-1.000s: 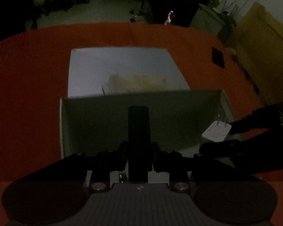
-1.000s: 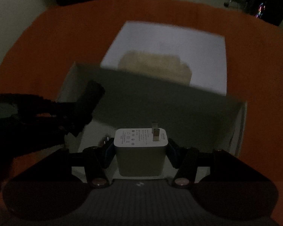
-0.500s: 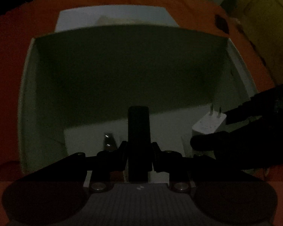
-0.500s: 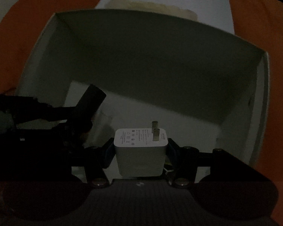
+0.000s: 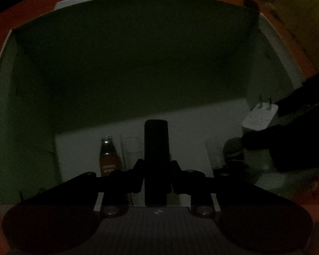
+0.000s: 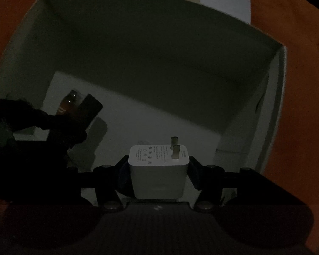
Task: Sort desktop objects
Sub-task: 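Lower the cylinder and charger into the box and open both tools, then move both tools back out of the box to the crumpled paper bag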
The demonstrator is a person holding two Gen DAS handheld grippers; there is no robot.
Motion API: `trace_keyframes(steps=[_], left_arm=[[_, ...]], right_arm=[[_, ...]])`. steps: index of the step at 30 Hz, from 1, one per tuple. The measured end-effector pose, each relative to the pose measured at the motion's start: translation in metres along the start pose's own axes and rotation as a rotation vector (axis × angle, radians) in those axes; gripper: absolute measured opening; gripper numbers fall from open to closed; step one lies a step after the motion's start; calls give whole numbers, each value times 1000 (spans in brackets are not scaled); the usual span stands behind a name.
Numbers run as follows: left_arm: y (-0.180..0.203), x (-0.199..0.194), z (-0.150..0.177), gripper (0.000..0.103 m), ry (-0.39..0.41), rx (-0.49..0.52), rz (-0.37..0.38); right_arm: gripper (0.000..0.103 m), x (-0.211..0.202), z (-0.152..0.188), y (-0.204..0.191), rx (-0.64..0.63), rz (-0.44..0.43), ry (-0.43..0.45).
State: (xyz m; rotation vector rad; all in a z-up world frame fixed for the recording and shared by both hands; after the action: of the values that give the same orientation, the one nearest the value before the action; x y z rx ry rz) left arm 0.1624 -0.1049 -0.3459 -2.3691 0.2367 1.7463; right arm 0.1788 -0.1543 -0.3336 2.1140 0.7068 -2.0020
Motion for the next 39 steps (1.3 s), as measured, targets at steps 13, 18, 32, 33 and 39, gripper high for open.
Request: trace_keyframes(steps=[13,18,32,33,39], left_arm=[[4,4,-9,22,-10,15,-35],[2,7,-13,22,-78,-8,-30],[-6,4,-16,31,-79,-50,1],[-8,2,-15,35,-70,-55,0],[-31,-30,-28,64,24,-107,-27]], right_arm=[[59,29,-3,0,-23,9,-56],[59,37,-8,4,1,0,-69],[73,33,5,17,100,-18,-67],[73,29,6,17,106,-25,-58],[74,-10,3,14,148,-75,36]])
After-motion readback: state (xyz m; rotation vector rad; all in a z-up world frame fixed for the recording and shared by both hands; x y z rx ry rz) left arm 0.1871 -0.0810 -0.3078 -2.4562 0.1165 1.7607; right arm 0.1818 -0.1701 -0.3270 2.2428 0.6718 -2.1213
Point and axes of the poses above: each gripper's, at about its wrist camera, not at the fingertips, and x roughly the way its jaws point, y to its right, z to its underside, the point moved 6 cm from there along x, roughly the way its jaws point, and after that the axes turned 10 degrees about -z, right-handed, at the moved point
